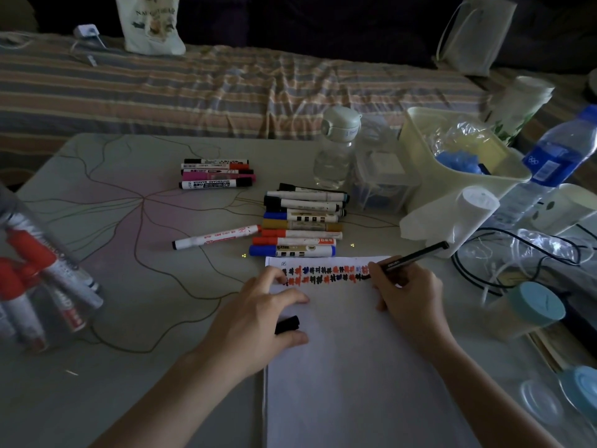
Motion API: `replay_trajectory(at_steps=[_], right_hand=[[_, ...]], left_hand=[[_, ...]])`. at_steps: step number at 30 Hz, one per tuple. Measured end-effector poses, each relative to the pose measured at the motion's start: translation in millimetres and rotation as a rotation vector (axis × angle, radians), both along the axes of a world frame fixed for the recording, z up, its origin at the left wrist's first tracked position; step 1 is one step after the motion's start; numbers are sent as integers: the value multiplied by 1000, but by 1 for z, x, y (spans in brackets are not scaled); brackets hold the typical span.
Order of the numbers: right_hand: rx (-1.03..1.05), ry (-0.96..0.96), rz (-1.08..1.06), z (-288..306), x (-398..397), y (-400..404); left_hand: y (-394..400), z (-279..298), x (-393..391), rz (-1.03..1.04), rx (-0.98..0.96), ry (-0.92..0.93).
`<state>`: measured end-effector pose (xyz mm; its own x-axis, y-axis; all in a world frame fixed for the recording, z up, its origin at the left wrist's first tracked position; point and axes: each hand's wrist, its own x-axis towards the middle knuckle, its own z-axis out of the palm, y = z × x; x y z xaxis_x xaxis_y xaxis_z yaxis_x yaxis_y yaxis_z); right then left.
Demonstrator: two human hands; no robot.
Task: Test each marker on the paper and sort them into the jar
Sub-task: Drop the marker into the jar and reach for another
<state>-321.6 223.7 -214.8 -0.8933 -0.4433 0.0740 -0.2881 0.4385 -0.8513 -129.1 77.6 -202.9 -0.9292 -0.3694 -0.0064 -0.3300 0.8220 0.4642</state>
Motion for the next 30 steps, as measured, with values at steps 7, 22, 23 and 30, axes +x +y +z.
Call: replay_trajectory(at_steps=[7,22,23,30], right_hand=[[-37,-11,-38,2,1,-1],[-299,-303,80,94,44,-12],[-318,-332,89,98,59,-13],[-363,-484,119,85,145,-15]], left_hand=[[8,13,0,19,-28,42],[1,42,24,322,472,261],[0,47,28,379,583,317],[0,60,73,692,1193,641]])
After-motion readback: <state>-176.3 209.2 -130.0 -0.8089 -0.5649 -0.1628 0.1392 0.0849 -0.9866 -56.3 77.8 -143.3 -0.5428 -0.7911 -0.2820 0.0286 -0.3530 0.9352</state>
